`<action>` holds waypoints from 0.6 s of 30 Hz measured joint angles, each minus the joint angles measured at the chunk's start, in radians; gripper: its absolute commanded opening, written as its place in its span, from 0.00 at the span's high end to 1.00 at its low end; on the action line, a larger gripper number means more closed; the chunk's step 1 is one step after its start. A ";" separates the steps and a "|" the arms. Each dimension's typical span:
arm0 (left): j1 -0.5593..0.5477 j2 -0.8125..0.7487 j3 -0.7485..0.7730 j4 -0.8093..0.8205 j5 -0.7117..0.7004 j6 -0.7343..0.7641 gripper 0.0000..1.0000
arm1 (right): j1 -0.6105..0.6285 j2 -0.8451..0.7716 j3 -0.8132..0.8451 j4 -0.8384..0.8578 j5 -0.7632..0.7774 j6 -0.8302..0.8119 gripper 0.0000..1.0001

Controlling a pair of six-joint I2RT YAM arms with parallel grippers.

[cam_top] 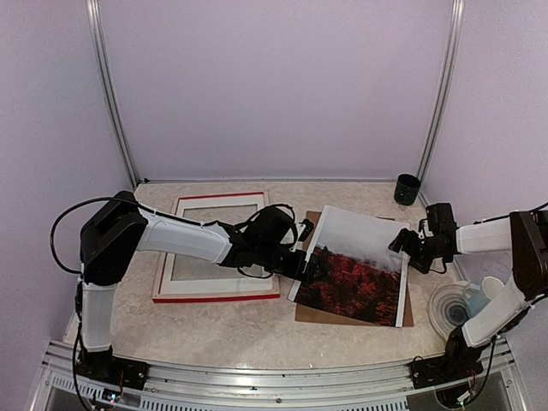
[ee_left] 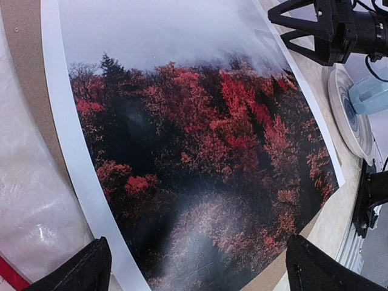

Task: Put the photo into the frame
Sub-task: Pick up the photo from the backboard.

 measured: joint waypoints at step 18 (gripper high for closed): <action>-0.008 0.071 0.047 -0.035 0.013 0.011 0.01 | -0.014 -0.005 -0.026 0.066 -0.077 0.018 0.11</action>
